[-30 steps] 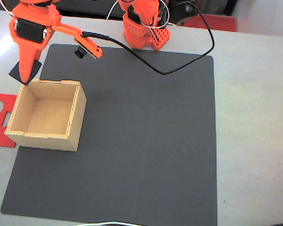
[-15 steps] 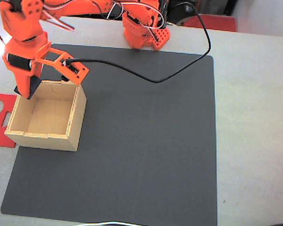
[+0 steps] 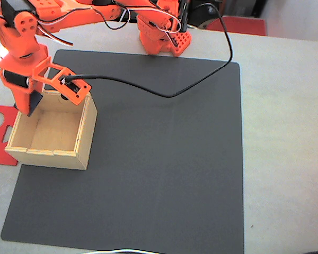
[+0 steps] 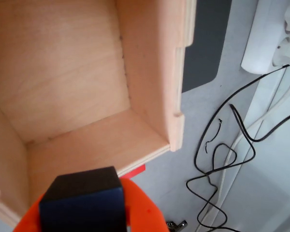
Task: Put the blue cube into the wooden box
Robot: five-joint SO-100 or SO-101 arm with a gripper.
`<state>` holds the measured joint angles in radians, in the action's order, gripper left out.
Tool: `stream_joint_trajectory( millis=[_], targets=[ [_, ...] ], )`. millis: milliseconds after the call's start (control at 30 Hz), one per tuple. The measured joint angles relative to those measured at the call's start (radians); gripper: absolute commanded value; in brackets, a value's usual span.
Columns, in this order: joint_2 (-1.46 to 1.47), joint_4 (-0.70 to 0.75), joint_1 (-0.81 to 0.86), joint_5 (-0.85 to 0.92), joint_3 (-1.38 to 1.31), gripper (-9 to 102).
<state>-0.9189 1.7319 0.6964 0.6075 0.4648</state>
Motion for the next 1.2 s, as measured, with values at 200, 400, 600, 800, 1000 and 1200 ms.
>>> stream_joint_trajectory(
  millis=[200, 400, 600, 800, 1000, 1200],
  targets=[
    [0.084, -0.008, -0.003, 0.0, 0.0, 0],
    [0.14, -0.029, -0.02, 0.0, 0.0, 0],
    [0.163, -0.038, -0.035, 0.005, 0.0, 16],
    [0.164, -0.038, -0.037, 0.009, 0.0, 19],
    [0.164, 0.038, -0.064, 0.025, -0.117, 14],
    [0.012, 0.064, -0.098, 0.025, -0.167, 0]
  ],
)
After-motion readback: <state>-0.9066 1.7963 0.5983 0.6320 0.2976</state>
